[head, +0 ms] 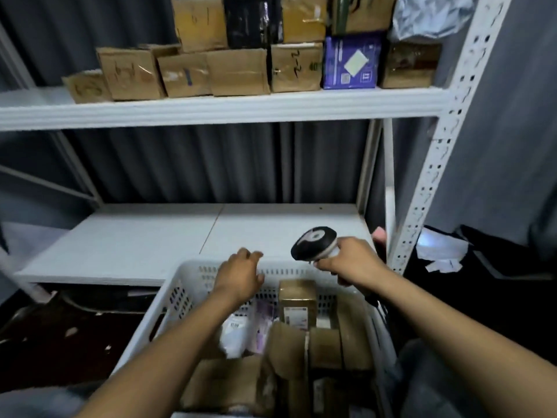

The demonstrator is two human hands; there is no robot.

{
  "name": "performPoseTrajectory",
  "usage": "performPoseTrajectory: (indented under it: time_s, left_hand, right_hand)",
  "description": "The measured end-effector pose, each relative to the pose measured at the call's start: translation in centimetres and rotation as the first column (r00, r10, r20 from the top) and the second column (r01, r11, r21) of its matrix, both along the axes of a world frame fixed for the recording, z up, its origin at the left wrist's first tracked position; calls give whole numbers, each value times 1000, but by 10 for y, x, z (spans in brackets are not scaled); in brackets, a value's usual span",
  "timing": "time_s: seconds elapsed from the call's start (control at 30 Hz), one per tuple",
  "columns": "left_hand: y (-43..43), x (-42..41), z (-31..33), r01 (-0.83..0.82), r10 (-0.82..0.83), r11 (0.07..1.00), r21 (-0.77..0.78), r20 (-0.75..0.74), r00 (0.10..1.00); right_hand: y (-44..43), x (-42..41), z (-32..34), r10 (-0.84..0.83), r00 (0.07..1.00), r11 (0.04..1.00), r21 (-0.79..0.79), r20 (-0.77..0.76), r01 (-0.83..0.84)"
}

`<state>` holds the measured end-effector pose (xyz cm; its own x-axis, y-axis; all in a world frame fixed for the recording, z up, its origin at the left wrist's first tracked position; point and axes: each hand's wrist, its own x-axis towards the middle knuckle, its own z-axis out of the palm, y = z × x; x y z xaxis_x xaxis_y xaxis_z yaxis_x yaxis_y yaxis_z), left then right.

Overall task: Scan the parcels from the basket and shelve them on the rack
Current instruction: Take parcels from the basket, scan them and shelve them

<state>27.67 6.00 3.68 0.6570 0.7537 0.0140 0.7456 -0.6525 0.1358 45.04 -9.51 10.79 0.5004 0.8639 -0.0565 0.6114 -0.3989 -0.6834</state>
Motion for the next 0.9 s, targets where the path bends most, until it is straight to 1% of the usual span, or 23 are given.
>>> performPoseTrajectory:
  time_s: [0.1,0.17,0.23,0.3,0.4,0.47,0.53,0.6,0.7,0.77,0.9]
  left_hand:
    - [-13,21,-43,30,-33,996,-81,-34,999]
    - [-18,41,-70,39,-46,993,-114,-65,997]
    - [-19,60,-92,25,-38,990,-136,-90,995]
    - [-16,84,-116,-5,-12,988,-155,-105,994]
    - [-8,117,-147,-113,93,972,-208,-103,990]
    - [-4,138,-169,-197,175,945,-260,-105,979]
    - [0,154,-186,-270,244,916,-296,-122,962]
    - [3,167,-201,-351,321,874,-335,-144,936]
    - [9,178,-216,-482,453,777,-405,-171,875]
    - [12,182,-222,-522,501,741,-423,-169,849]
    - [10,181,-218,-503,523,745,-439,-85,848]
  right_hand:
    - [-6,26,-34,-57,998,997,-56,-7,57]
    - [-8,45,-55,-99,995,991,-83,24,101]
    - [-8,61,-69,-140,990,984,-106,26,142]
    - [-4,81,-80,-149,989,979,-139,9,149]
    - [4,107,-92,-163,984,969,-178,71,173]
    - [8,120,-101,-165,985,965,-199,53,173]
    - [13,125,-106,-133,990,966,-220,39,138]
    - [17,129,-109,-86,995,967,-236,44,94]
    - [24,130,-109,-18,997,966,-257,73,37]
    - [28,129,-110,5,994,963,-270,105,24]
    - [32,125,-110,35,994,968,-251,101,-8]
